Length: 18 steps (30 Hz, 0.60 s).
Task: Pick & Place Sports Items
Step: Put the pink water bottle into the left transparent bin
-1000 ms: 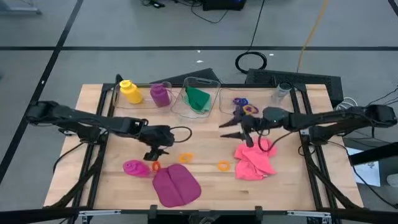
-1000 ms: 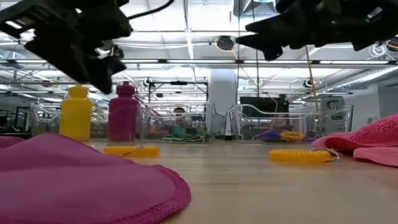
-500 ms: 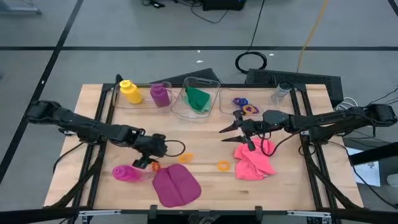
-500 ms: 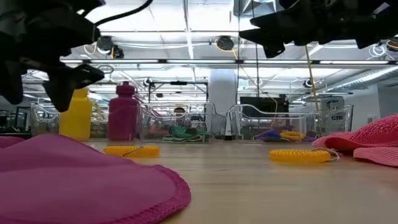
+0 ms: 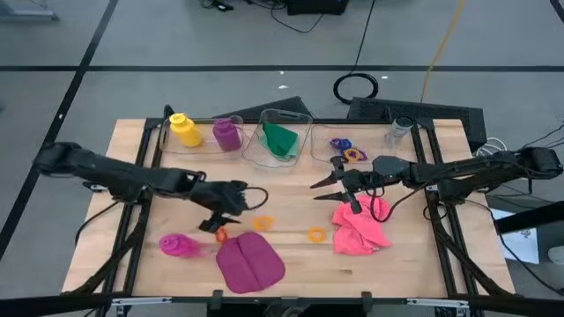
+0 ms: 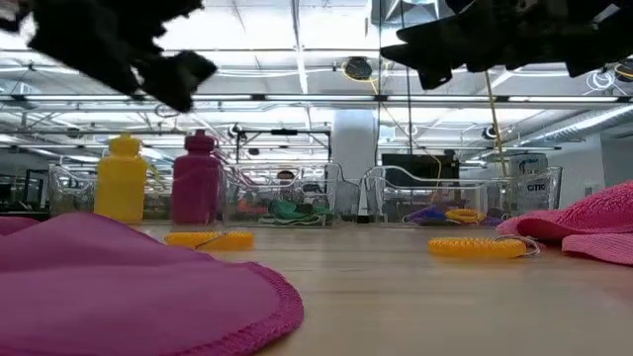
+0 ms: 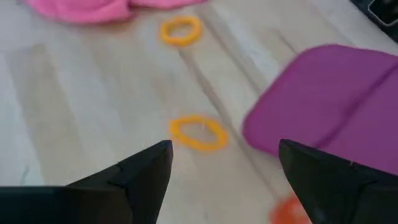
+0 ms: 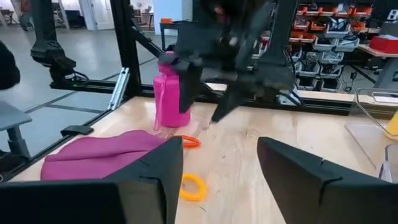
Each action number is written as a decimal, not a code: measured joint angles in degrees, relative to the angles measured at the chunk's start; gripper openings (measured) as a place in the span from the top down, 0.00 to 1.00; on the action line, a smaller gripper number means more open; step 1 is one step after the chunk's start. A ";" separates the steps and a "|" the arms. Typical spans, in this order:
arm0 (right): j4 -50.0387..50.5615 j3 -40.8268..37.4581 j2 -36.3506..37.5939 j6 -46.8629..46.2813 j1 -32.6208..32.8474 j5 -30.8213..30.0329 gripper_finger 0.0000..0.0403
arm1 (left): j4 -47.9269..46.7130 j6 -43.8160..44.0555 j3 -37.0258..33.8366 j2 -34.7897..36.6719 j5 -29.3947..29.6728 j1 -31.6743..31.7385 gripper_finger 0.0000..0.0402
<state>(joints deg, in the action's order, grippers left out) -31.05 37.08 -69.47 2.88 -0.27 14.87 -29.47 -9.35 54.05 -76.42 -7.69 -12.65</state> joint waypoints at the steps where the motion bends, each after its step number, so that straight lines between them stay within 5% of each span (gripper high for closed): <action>1: 0.00 0.00 0.00 0.26 0.00 0.00 0.64 | -4.24 1.21 2.65 0.25 -0.03 -0.01 0.38; 10: 0.00 0.00 0.00 1.07 0.00 0.01 0.64 | -30.85 20.79 22.02 0.32 -1.63 -7.35 0.38; 18: -0.45 0.00 0.00 2.35 -0.15 0.00 0.64 | -37.15 47.47 26.90 0.33 4.45 -18.99 0.38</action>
<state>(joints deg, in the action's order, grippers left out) -31.50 37.08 -69.47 5.23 -0.43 14.87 -66.62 38.12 80.94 -76.09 -3.24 -31.64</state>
